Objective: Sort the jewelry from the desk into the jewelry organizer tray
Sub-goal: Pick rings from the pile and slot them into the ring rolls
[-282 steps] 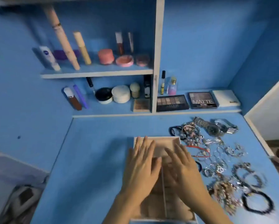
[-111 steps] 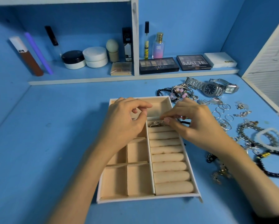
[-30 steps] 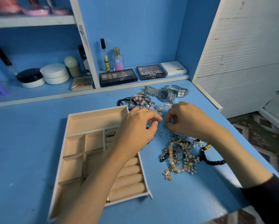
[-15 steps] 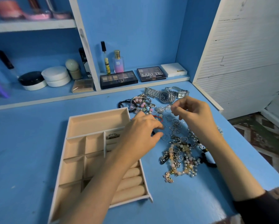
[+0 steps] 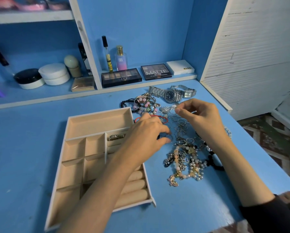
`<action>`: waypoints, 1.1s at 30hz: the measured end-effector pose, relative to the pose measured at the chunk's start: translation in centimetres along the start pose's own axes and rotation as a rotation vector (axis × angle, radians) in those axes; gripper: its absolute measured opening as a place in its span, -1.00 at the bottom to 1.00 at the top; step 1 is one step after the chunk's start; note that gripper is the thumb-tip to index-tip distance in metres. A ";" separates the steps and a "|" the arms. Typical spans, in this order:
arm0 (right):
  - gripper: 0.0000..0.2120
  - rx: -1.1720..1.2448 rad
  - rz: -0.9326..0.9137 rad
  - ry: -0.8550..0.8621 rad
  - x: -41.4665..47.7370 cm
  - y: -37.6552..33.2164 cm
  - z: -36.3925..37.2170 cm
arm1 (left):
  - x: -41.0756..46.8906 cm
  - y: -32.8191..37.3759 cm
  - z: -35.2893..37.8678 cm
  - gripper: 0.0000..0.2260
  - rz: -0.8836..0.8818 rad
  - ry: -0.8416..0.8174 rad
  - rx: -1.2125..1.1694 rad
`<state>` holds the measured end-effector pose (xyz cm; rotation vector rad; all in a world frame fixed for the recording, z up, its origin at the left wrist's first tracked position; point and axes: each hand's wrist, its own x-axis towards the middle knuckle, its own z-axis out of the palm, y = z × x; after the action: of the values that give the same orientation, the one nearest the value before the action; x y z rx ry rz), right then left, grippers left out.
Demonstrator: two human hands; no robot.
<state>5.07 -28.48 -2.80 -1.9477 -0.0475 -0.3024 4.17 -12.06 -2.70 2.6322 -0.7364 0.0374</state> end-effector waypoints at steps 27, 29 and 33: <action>-0.93 0.164 -0.159 -0.175 -2.5 -3.9 5.2 | -8.5 -5.5 -5.2 -0.92 -0.180 0.499 -0.229; -0.91 0.164 -0.179 -0.199 -2.9 -4.2 6.6 | -8.6 -5.7 -5.0 -0.93 -0.137 0.487 -0.211; -0.95 0.150 -0.207 -0.216 -3.3 -3.8 7.8 | -8.7 -6.1 -4.3 -0.96 -0.099 0.442 -0.189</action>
<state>2.69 -19.54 -2.92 -1.8215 -0.4040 -0.2163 0.13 -1.39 -2.18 2.3542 -0.4329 0.4799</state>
